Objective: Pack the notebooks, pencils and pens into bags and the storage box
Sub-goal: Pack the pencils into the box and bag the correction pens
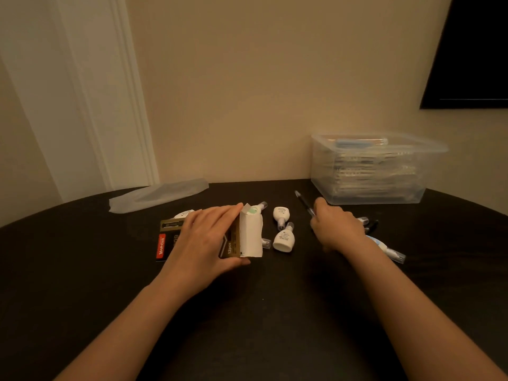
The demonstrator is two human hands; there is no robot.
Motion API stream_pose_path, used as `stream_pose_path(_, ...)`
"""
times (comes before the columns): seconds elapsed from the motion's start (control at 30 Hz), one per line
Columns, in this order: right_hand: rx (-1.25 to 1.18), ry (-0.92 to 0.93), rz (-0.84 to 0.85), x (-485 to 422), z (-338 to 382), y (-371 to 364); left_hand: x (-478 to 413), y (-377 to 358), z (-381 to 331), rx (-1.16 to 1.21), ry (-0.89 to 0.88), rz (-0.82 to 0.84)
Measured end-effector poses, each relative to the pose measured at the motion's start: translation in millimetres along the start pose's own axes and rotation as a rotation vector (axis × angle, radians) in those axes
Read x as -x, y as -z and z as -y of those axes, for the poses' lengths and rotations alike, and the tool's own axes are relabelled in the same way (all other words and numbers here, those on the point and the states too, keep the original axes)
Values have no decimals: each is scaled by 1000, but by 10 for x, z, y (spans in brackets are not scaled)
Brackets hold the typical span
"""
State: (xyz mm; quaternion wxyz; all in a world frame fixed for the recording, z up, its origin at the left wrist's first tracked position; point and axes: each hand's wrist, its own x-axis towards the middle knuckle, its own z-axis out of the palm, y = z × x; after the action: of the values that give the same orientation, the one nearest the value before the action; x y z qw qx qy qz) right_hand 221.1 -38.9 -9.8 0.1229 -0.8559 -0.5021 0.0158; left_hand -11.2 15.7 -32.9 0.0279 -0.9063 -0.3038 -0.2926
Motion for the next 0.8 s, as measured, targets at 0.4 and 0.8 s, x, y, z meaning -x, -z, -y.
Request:
stream_pose_path(0.4, -775, 463, 30, 167, 158, 120, -11, 15, 92, -47, 187, -90)
stream_pose_path(0.8, -881, 451, -188, 336, 571, -161, 4, -51, 44, -14, 40, -91)
